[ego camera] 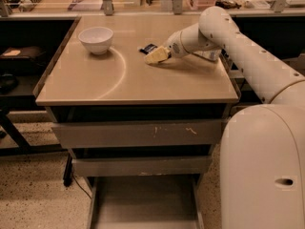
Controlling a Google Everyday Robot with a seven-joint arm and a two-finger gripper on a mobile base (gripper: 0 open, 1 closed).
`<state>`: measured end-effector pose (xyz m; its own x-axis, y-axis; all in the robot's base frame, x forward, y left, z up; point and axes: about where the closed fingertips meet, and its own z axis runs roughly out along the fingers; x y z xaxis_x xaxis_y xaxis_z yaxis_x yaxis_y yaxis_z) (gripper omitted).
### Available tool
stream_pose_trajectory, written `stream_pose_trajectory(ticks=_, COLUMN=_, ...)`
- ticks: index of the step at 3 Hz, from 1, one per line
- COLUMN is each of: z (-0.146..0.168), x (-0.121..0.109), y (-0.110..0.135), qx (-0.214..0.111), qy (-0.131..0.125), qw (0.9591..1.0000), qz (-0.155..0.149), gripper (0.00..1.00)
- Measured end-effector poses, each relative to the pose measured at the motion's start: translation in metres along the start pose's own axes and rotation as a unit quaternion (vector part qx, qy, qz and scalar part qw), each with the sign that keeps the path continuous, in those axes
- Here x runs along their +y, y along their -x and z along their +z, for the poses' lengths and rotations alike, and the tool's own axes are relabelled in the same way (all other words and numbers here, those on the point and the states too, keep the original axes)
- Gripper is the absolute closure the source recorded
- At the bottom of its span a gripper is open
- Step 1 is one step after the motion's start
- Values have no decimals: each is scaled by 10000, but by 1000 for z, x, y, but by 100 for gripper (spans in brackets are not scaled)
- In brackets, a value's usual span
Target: Place rxbar blueberry into bottom drawer
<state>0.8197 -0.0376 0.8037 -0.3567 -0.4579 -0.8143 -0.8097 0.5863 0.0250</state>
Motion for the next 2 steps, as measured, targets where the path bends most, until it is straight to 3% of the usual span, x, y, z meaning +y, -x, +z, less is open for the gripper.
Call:
stream_pose_trajectory(ticks=1, z=0, x=0, y=0, qx=0, qy=0, qw=10000, qz=0, gripper=100)
stream_pose_trajectory(ticks=2, z=-7, x=0, y=11, qx=0, qy=1, qw=10000, qz=0, gripper=100)
